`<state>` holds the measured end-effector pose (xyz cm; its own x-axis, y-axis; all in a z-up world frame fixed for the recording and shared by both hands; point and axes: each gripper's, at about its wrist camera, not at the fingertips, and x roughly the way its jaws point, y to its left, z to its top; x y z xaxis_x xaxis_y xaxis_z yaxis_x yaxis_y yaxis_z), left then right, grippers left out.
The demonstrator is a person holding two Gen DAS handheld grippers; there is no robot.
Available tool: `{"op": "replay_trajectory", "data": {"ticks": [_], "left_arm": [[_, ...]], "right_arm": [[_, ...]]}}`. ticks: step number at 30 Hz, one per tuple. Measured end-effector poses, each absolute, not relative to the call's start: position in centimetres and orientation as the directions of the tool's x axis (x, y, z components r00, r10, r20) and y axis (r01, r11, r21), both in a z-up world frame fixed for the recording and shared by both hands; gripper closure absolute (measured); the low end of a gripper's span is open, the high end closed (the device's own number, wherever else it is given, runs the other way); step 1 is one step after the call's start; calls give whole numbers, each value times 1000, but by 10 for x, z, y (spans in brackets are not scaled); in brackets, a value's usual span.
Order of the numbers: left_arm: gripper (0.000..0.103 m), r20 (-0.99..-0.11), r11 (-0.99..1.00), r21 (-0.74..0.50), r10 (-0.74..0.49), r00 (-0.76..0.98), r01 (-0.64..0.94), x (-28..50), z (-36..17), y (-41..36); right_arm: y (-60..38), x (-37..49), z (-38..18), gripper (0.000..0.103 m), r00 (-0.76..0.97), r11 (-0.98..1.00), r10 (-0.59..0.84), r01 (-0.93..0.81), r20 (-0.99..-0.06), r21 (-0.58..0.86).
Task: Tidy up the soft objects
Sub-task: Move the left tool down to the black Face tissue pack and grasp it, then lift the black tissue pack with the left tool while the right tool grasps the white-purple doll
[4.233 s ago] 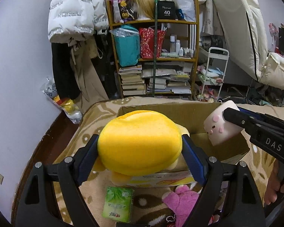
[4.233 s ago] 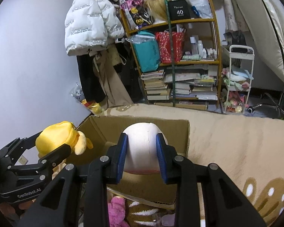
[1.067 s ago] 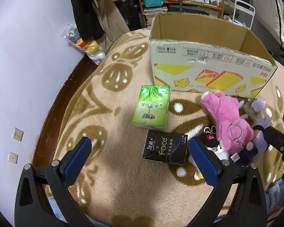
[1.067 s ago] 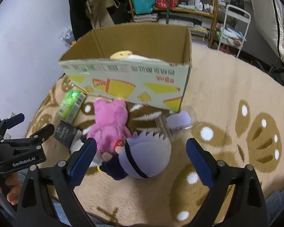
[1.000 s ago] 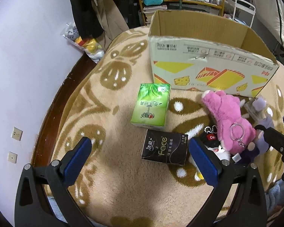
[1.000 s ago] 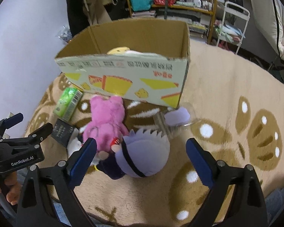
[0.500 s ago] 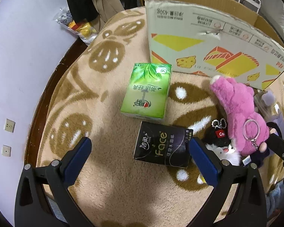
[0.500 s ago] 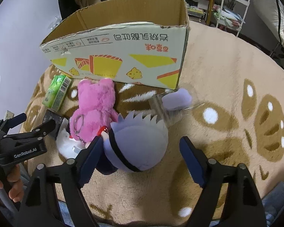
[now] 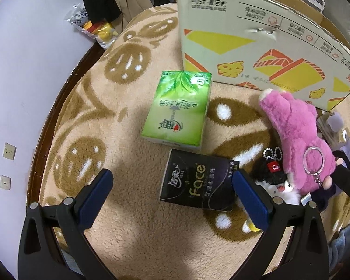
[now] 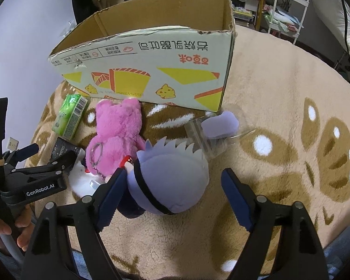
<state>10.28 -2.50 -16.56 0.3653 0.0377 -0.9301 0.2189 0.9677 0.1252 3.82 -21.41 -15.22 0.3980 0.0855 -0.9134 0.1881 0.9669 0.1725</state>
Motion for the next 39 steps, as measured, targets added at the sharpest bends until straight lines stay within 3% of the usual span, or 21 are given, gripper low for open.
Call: {"op": "replay_trajectory", "data": {"ticks": [11,13,16,18,31,39], "left_arm": [[5,-939,961,125,34,342,248,101,-172,-34],[19,-946,961,108,20,325,254,102,-174,-33],[32,-957,964,71,-8,292,256,103,-179,-32],[36,-959,964,57,-20,284,259,103,-179,-32],[37,-935,963,61,-38,354,264,82,-156,-31],[37,-900,970,72,-37,434,233,70,-129,-24]], "right_arm": [[-217,39,-155,16,396,963,97,194,-913,186],[-217,39,-155,16,395,963,99,194,-913,188],[-217,39,-154,17,400,963,105,187,-910,193],[-216,39,-153,29,404,962,121,175,-907,207],[-200,35,-135,37,444,981,75,128,-893,146],[-209,21,-100,37,547,985,9,141,-837,103]]}}
